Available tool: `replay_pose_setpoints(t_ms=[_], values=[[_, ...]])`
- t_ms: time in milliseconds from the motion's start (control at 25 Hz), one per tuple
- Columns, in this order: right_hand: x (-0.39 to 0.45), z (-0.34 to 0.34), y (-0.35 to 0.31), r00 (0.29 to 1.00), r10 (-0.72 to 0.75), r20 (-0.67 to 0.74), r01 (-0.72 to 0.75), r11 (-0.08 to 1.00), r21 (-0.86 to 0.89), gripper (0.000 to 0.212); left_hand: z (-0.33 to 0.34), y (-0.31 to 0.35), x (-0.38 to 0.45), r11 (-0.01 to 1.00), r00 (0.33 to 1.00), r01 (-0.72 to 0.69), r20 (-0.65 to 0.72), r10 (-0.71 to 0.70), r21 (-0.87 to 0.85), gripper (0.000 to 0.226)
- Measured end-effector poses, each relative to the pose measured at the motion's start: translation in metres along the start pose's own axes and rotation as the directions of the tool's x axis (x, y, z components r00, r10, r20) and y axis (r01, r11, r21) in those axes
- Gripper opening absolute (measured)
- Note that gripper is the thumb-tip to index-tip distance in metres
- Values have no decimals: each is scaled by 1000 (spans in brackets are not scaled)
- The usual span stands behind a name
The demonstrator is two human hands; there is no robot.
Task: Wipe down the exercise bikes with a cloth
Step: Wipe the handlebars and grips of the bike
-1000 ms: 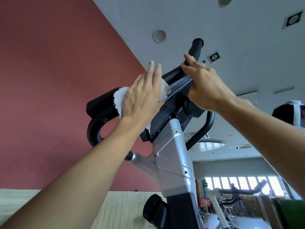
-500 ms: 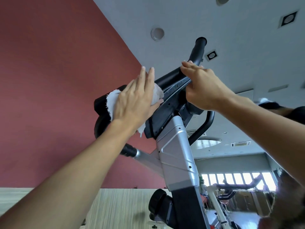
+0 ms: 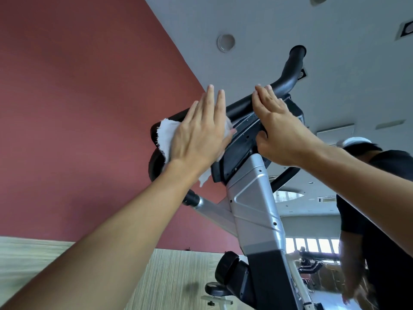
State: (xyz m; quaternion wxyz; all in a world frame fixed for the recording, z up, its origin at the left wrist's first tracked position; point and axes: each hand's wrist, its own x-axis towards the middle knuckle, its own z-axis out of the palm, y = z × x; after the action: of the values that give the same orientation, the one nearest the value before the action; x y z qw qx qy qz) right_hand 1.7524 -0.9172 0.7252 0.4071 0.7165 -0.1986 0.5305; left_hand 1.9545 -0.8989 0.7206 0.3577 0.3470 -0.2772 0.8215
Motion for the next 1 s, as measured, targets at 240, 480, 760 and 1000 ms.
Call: replay_pose_setpoints(t_ms=[240, 480, 760, 1000], values=[[4, 18, -13, 990, 71, -120, -73, 997, -12, 87, -2, -29, -39, 996, 998, 35, -50, -40, -81, 84], [1, 26, -21, 986, 97, -135, -89, 994, 64, 99, -6, -29, -35, 983, 993, 112, 46, -106, -146, 83], [9, 38, -45, 985, -18, -174, 15, 1000, -18, 85, 4, -41, -73, 977, 979, 102, -156, -132, -186, 79], [23, 47, -50, 960, -54, -276, 66, 997, 36, 56, 4, -43, -79, 937, 967, 183, -115, -225, -297, 78]])
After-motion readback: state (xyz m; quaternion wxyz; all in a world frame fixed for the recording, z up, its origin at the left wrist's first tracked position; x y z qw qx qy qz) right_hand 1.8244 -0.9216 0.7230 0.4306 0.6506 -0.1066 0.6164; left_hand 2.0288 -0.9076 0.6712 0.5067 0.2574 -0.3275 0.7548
